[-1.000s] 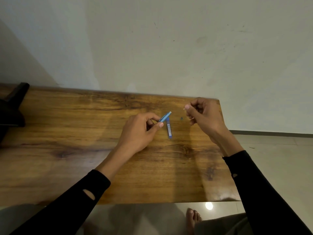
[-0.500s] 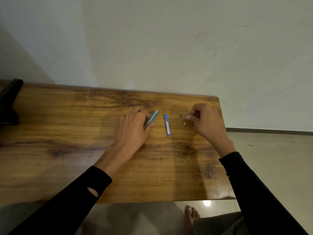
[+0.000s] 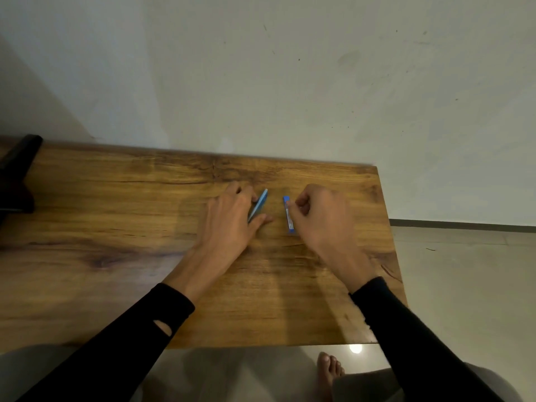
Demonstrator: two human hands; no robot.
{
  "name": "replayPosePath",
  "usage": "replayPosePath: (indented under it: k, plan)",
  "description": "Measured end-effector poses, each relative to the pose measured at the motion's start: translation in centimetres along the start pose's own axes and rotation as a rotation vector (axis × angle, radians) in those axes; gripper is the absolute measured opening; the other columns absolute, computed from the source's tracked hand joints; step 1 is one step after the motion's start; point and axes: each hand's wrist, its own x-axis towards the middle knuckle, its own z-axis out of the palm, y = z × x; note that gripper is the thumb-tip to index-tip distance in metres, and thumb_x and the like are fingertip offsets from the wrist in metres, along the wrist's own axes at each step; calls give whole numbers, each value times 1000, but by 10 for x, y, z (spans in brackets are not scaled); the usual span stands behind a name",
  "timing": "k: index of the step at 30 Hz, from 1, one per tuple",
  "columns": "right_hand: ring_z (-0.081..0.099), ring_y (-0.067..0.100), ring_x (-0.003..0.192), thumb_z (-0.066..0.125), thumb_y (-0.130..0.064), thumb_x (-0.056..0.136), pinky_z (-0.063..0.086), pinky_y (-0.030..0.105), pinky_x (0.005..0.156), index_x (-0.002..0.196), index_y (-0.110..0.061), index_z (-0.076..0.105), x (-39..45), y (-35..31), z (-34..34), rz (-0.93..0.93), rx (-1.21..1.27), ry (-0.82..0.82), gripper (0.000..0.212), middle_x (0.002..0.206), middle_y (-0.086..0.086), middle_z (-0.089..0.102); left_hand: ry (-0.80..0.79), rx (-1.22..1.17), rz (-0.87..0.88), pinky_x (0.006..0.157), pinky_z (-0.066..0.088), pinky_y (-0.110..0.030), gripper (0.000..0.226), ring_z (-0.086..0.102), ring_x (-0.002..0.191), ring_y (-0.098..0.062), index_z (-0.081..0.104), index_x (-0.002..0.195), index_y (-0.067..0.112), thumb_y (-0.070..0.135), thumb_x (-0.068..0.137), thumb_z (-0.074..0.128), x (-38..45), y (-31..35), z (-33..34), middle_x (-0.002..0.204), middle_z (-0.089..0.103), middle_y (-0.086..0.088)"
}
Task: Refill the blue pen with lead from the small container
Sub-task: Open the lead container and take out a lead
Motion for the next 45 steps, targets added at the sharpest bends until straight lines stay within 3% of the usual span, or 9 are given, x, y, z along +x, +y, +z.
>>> replayPosePath:
  k: [5,8,18,27,30,34,38,42,45]
  plan:
    - [53,16,74,73,-36,97,33,26,56,92,-20,60,-14,-10,26,-40,-182,35,21,86,-4,50,31,-30,-24,79,47,-32,49,75,106,-21,73,127,23,62,97,71,2,0,-6,127,69,0]
    - [49,17,69,72,-23,96,23,24,51,84,-21,50,-13,-8,25,-1,-162,35,25,82,-4,49,105,-144,-17,74,50,-33,37,75,95,-20,78,108,24,58,101,66,4,-2,-11,107,74,4]
    - [48,15,71,79,-15,90,18,12,59,88,-13,65,-29,-16,13,-185,-9,168,14,84,2,61,-74,-781,-233,81,69,-50,7,81,76,-15,88,95,15,21,95,84,18,3,-11,82,82,3]
    - [47,16,67,81,-9,85,18,13,56,85,-12,62,-32,-4,14,-180,7,169,19,81,2,58,84,-829,-189,62,67,-27,7,81,65,-12,87,88,13,18,94,85,19,6,-13,72,82,-2]
    - [54,16,68,72,-19,92,29,16,54,89,-16,62,-30,3,11,-173,22,176,12,85,-1,59,-14,-677,-155,68,69,-36,9,79,65,-14,87,87,14,22,92,87,22,0,-10,70,81,1]
    - [54,13,68,70,-25,92,28,16,54,88,-21,60,-17,10,2,-105,32,255,12,84,-5,59,-123,-344,-33,61,52,-15,13,65,63,5,89,89,18,31,89,90,11,12,5,77,82,6]
    - [53,14,67,75,-21,92,29,20,53,86,-19,61,-9,13,-5,-67,28,308,15,81,-4,61,-117,-320,-31,71,61,-21,16,70,67,5,88,91,22,37,86,92,9,15,6,81,84,6]
    - [65,17,67,72,-24,95,55,39,56,90,-22,60,-4,13,-17,-90,118,296,13,80,-5,67,-70,-844,-199,81,71,-44,26,82,75,-17,86,87,15,37,100,79,18,10,0,77,84,-3]
    - [68,8,65,74,-25,95,60,35,57,92,-25,61,-1,9,-28,-139,207,256,13,76,-11,69,-212,-1635,-441,97,67,-37,59,81,111,-25,80,119,5,58,108,55,27,5,-13,117,84,-16]
